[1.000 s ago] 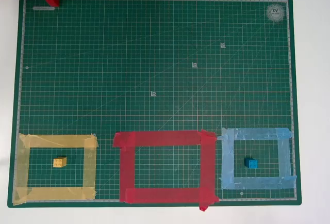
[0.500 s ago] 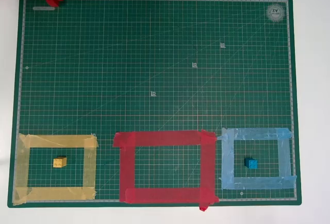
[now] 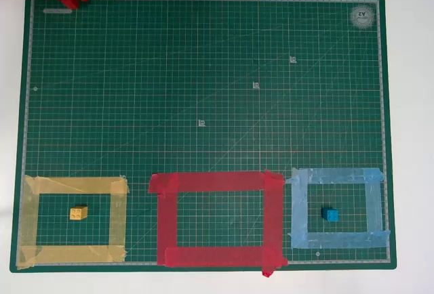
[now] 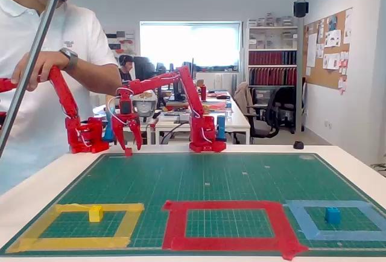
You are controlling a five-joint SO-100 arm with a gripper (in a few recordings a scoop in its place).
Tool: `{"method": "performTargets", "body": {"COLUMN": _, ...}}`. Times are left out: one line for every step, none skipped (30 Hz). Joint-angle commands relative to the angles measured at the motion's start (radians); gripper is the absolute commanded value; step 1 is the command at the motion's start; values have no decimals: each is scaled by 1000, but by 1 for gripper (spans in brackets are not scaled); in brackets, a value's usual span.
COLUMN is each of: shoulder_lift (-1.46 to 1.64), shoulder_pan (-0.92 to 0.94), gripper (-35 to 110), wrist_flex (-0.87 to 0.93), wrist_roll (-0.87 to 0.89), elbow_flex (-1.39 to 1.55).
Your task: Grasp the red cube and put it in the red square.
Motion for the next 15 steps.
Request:
{"method": "performTargets", "body": {"shoulder_lift": 25, "shoulder_pan": 2, "gripper": 21, "wrist_flex": -5, "wrist_roll": -26, "elbow_flex": -35}}
{"method": "performTargets", "body": {"shoulder_lift": 25, "shoulder_pan": 2, "gripper": 21, "wrist_flex": -5, "wrist_roll": -29, "elbow_flex": -41}}
{"method": "performTargets", "body": {"shoulder_lift": 23, "shoulder_pan": 2, "gripper": 21, "wrist_flex": -5, "wrist_roll": -32, "elbow_flex": -49}}
{"method": "performTargets", "body": {"shoulder_lift": 23, "shoulder_pan": 2, "gripper": 21, "wrist_flex": -5, "wrist_roll": -34, "elbow_flex": -57}}
{"method": "performTargets", "body": {"shoulder_lift": 21, "shoulder_pan": 2, "gripper": 21, "wrist_flex": -5, "wrist_roll": -37, "elbow_flex": -63}}
{"method": "performTargets", "body": {"shoulder_lift": 21, "shoulder_pan": 2, "gripper": 21, "wrist_flex": -5, "wrist_roll": -41, "elbow_flex": -69}}
{"method": "performTargets", "body": {"shoulder_lift": 21, "shoulder_pan": 2, "gripper": 21, "wrist_flex": -5, "wrist_roll": -44, "elbow_flex": -75}}
{"method": "performTargets", "body": {"shoulder_lift": 21, "shoulder_pan": 2, "gripper": 21, "wrist_flex": -5, "wrist_roll": -46, "elbow_flex": -80}}
{"method": "performTargets", "body": {"shoulder_lift": 21, "shoulder_pan": 2, "gripper": 21, "wrist_flex": -5, "wrist_roll": -49, "elbow_flex": -84}}
{"method": "performTargets", "body": {"shoulder_lift": 21, "shoulder_pan": 2, "gripper": 21, "wrist_flex": -5, "wrist_roll": -51, "elbow_flex": -89}}
{"method": "performTargets", "body": {"shoulder_lift": 21, "shoulder_pan": 2, "gripper": 21, "wrist_flex": -5, "wrist_roll": -51, "elbow_flex": -91}}
{"method": "performTargets", "body": {"shoulder_lift": 21, "shoulder_pan": 2, "gripper": 21, "wrist_flex": -5, "wrist_roll": -51, "elbow_flex": -91}}
{"method": "performTargets", "body": {"shoulder_lift": 21, "shoulder_pan": 2, "gripper": 21, "wrist_flex": -5, "wrist_roll": -51, "elbow_flex": -91}}
{"method": "performTargets", "body": {"shoulder_lift": 21, "shoulder_pan": 2, "gripper": 21, "wrist_flex": -5, "wrist_roll": -52, "elbow_flex": -89}}
{"method": "performTargets", "body": {"shoulder_lift": 21, "shoulder_pan": 2, "gripper": 21, "wrist_flex": -5, "wrist_roll": -52, "elbow_flex": -87}}
